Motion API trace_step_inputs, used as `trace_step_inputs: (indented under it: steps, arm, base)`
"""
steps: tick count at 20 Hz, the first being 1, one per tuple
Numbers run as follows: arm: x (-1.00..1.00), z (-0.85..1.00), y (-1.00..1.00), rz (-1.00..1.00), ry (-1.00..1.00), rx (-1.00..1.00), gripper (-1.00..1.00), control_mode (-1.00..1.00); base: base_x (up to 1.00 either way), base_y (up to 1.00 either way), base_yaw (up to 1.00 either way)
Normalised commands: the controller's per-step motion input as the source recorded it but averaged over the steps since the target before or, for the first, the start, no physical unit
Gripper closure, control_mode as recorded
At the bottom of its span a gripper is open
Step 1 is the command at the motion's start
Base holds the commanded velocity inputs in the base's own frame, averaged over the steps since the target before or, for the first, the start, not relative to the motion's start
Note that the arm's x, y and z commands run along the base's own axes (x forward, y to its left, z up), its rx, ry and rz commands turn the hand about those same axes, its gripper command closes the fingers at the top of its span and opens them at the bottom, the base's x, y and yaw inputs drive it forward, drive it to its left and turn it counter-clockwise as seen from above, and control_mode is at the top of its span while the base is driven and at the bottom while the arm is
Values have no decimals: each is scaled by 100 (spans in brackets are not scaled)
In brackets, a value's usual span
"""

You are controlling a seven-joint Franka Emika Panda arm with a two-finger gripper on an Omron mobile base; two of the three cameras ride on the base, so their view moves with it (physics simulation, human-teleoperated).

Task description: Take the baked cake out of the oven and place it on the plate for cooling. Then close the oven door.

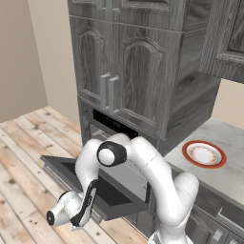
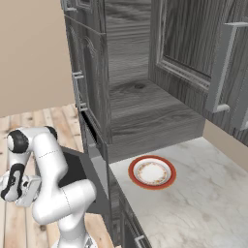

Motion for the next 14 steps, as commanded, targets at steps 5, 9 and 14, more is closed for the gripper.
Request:
trace_step_inputs:
  steps: [5,9,14]
  arm:
    - [-89,45,21,15,11,22,-100,-100]
    - [-97,28,25,12,-26,4,-100,-100]
    - [-99,2,66,8,-63,-5,-100,-100]
  base:
    - [0,0,0]
    - [0,0,0]
    - [0,0,0]
